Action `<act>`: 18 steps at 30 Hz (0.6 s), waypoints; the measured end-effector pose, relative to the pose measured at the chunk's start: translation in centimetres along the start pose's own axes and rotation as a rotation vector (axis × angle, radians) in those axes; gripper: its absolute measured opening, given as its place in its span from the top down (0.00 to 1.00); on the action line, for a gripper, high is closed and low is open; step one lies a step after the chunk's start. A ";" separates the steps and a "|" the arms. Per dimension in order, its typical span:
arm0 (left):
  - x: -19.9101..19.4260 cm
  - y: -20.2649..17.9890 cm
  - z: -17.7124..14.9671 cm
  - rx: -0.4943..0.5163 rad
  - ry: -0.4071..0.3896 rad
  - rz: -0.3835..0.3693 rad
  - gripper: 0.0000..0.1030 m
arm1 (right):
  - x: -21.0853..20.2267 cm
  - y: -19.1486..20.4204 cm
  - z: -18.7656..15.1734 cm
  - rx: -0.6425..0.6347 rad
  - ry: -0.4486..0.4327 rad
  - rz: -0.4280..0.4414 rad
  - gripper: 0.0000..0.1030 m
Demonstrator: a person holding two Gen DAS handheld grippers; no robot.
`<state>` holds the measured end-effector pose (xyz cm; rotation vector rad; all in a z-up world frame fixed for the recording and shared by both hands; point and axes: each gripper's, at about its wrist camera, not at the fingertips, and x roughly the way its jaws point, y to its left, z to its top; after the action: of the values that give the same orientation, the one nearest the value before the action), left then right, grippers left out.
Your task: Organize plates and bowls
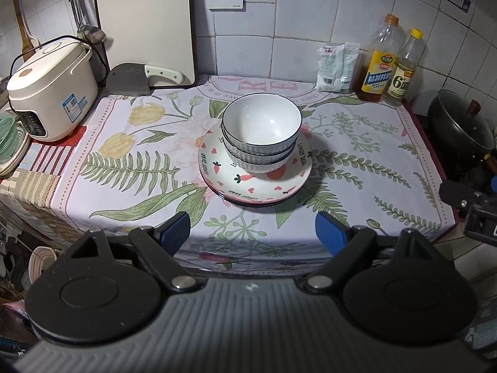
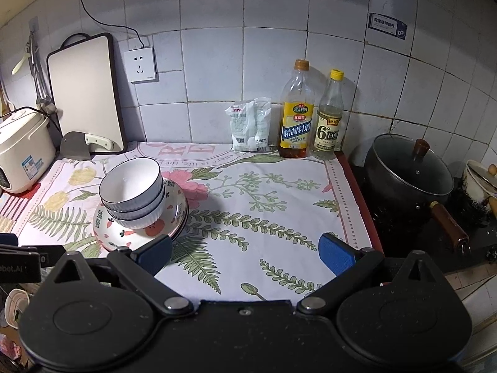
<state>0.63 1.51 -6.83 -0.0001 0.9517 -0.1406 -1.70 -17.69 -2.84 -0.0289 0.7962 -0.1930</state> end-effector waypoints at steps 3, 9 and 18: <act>0.1 0.1 -0.1 -0.005 0.007 -0.002 0.15 | 0.0 0.0 0.0 -0.004 -0.002 0.001 0.01; 0.2 0.1 -0.2 -0.011 0.014 -0.012 0.15 | -0.1 0.1 -0.1 -0.006 -0.001 0.001 0.01; 0.0 0.0 -0.1 0.005 -0.002 0.002 0.15 | 0.0 0.1 -0.1 -0.001 0.001 -0.002 0.01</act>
<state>0.56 1.54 -6.86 0.0051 0.9498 -0.1408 -1.78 -17.55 -2.96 -0.0303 0.7974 -0.1944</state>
